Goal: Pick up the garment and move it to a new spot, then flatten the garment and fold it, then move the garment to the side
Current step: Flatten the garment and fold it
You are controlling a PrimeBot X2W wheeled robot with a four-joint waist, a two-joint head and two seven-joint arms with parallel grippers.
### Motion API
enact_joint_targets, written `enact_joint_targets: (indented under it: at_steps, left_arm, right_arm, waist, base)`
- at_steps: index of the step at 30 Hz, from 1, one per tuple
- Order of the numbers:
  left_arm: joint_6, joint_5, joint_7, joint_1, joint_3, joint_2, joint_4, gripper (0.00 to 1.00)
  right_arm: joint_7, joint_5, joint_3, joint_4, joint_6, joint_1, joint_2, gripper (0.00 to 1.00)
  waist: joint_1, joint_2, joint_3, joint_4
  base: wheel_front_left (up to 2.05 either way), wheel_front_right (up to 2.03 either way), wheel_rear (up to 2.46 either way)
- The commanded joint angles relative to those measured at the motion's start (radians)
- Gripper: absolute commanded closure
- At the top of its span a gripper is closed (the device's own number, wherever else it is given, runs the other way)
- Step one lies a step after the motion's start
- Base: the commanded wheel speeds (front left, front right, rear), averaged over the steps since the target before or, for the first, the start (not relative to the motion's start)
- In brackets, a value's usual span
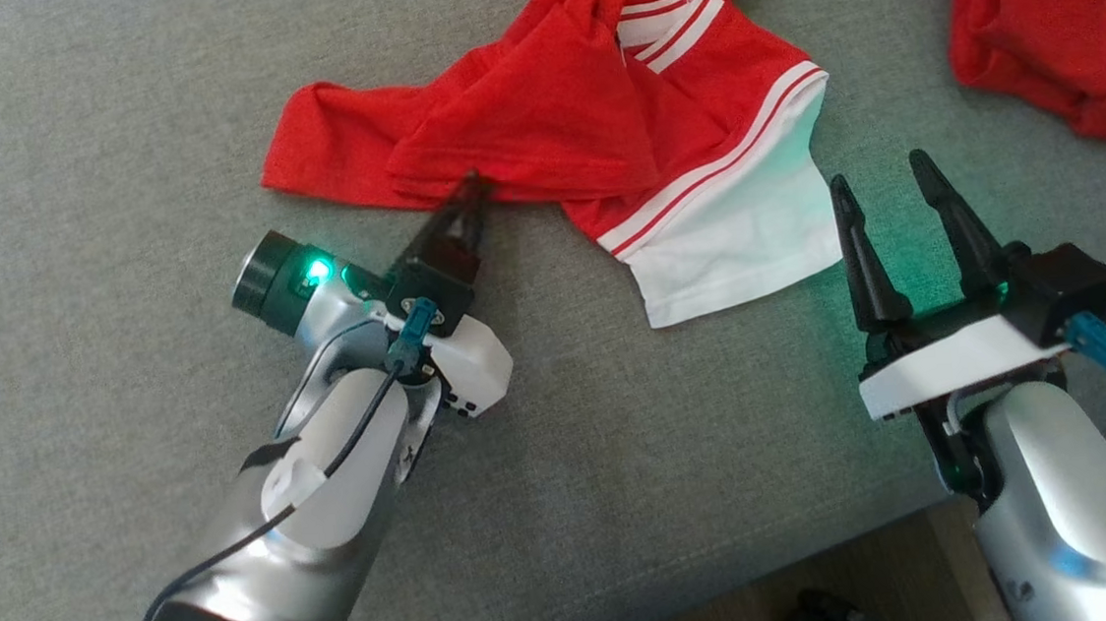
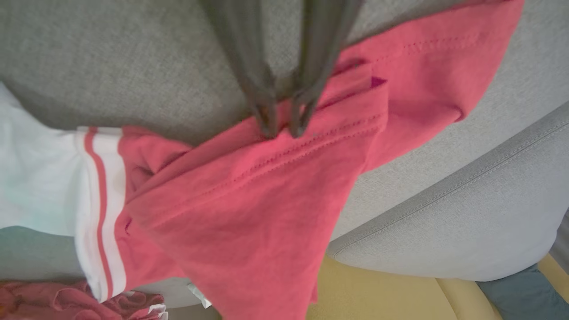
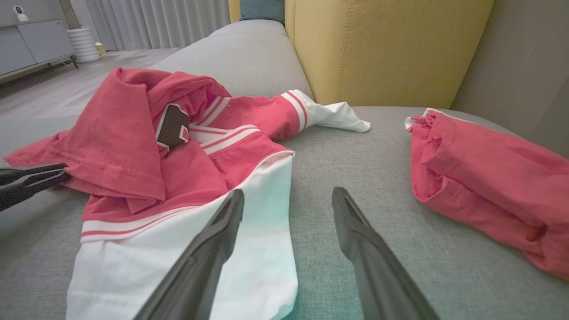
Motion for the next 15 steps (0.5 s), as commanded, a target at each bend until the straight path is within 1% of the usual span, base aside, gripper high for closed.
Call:
enact_joint_targets:
  at_steps: [1,4,10,12,15]
  left_arm:
    - [-0.001,-0.01,-0.005,-0.035,0.029,0.014,-0.035,1.0]
    - [-0.002,-0.027,-0.005,-0.038,0.041,0.011,-0.068,1.0]
    - [0.003,-0.06,-0.005,-0.057,0.098,0.003,-0.244,1.0]
    - [0.004,-0.064,-0.005,-0.067,0.114,0.004,-0.268,1.0]
    - [0.006,-0.084,-0.005,-0.112,0.184,0.019,-0.298,1.0]
  right_arm:
    - [-0.011,0.003,0.022,-0.019,0.004,-0.02,0.003,0.0]
    - [-0.011,0.011,0.022,-0.009,0.004,-0.018,0.005,0.0]
    - [-0.011,0.024,0.005,0.006,0.004,-0.005,0.005,0.0]
    - [-0.011,0.025,0.005,0.011,0.004,-0.003,0.006,0.0]
    - [-0.011,0.029,0.012,0.018,0.004,-0.009,0.014,0.0]
  waist:
    - [0.0,0.0,-0.003,-0.001]
    - [0.0,0.0,-0.006,0.0]
    - [0.0,0.0,-0.017,0.024]
    - [0.0,0.0,-0.02,0.028]
    - [0.0,0.0,-0.02,0.035]
  base:
    - [0.0,0.0,0.0]
    - [0.0,0.0,0.0]
    - [0.0,0.0,0.0]
    - [0.0,0.0,0.0]
    - [0.0,0.0,0.0]
